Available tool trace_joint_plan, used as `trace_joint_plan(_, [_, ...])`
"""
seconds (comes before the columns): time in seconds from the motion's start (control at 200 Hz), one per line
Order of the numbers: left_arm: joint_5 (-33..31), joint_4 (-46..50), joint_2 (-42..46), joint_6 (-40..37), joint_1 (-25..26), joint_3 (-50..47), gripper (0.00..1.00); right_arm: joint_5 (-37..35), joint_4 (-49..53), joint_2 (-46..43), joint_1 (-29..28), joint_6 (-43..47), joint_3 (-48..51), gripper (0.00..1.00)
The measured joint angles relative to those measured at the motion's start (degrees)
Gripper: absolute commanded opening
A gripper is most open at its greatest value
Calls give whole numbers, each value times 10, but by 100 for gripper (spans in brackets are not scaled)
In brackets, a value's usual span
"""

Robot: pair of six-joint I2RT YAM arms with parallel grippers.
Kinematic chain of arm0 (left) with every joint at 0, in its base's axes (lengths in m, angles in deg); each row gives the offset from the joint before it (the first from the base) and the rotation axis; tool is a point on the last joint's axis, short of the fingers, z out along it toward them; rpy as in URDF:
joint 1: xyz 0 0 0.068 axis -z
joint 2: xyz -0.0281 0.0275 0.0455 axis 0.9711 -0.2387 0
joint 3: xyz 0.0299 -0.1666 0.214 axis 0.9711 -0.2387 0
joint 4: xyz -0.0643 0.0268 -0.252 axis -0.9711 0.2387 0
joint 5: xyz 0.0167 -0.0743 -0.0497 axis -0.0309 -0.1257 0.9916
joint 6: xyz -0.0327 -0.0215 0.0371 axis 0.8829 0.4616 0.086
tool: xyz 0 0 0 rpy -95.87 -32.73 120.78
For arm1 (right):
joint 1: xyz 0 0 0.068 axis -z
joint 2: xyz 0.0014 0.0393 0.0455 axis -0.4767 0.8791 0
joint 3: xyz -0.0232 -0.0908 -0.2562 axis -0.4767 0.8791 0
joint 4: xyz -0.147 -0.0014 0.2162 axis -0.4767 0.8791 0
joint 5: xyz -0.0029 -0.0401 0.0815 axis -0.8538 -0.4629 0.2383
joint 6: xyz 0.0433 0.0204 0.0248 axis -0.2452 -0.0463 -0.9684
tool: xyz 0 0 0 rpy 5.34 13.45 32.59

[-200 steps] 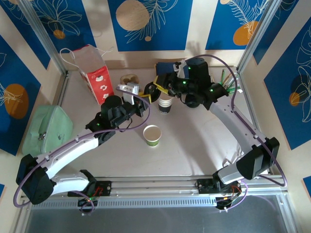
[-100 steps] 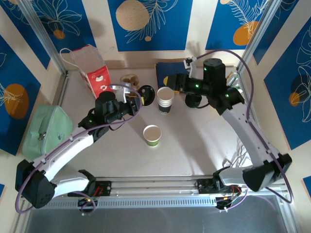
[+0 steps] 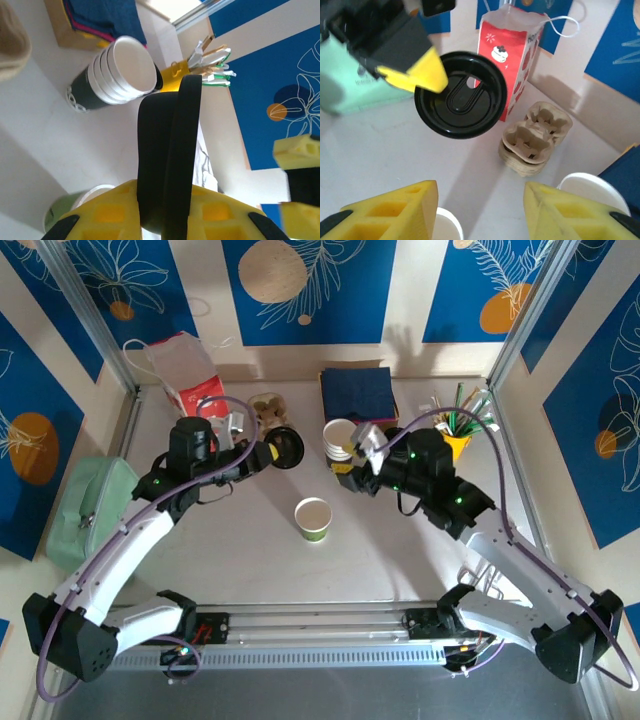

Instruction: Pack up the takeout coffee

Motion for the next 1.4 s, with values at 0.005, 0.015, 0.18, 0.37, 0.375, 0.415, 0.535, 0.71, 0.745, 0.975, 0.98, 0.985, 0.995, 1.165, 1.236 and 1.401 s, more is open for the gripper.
trace_joint_plan(0.005, [1, 1, 0, 1, 0, 0, 11, -3, -2, 0, -3, 7, 2, 48])
trace_joint_plan(0.015, [3, 4, 0, 5, -1, 1, 11, -7, -3, 0, -7, 13, 4, 48])
trace_joint_plan(0.18, [32, 54, -6, 44, -3, 15, 10, -44, -48, 0, -62, 149, 40, 47])
trace_joint_plan(0.37, [56, 101, -22, 85, -3, 39, 9, -70, -105, 3, -101, 257, 69, 47])
trace_joint_plan(0.375, [56, 102, -22, 86, -3, 39, 9, -70, -106, 4, -102, 259, 69, 47])
trace_joint_plan(0.415, [62, 106, -22, 95, -4, 39, 9, -78, -117, 9, -109, 276, 69, 47])
trace_joint_plan(0.535, [65, 115, -22, 112, -4, 39, 9, -105, -143, 29, -134, 315, 69, 48])
trace_joint_plan(0.71, [71, 110, -22, 133, -4, 39, 9, -139, -168, 60, -155, 358, 69, 46])
trace_joint_plan(0.745, [72, 108, -22, 137, -4, 38, 8, -145, -171, 65, -157, 364, 69, 47])
trace_joint_plan(0.975, [75, 92, -22, 159, -4, 27, 6, -169, -183, 82, -162, 394, 69, 43])
trace_joint_plan(0.98, [75, 92, -22, 160, -4, 27, 6, -170, -184, 83, -162, 395, 69, 42])
trace_joint_plan(0.985, [75, 92, -22, 160, -4, 27, 6, -171, -184, 83, -162, 396, 69, 42])
trace_joint_plan(0.995, [75, 92, -22, 159, -4, 27, 6, -172, -185, 84, -163, 396, 69, 41])
trace_joint_plan(1.165, [75, 87, -21, 166, -4, 25, 6, -190, -194, 99, -166, 410, 68, 39])
trace_joint_plan(1.236, [75, 84, -21, 170, -4, 25, 5, -195, -194, 102, -167, 414, 68, 39])
trace_joint_plan(1.401, [75, 81, -21, 172, -5, 24, 5, -202, -201, 103, -169, 417, 68, 35])
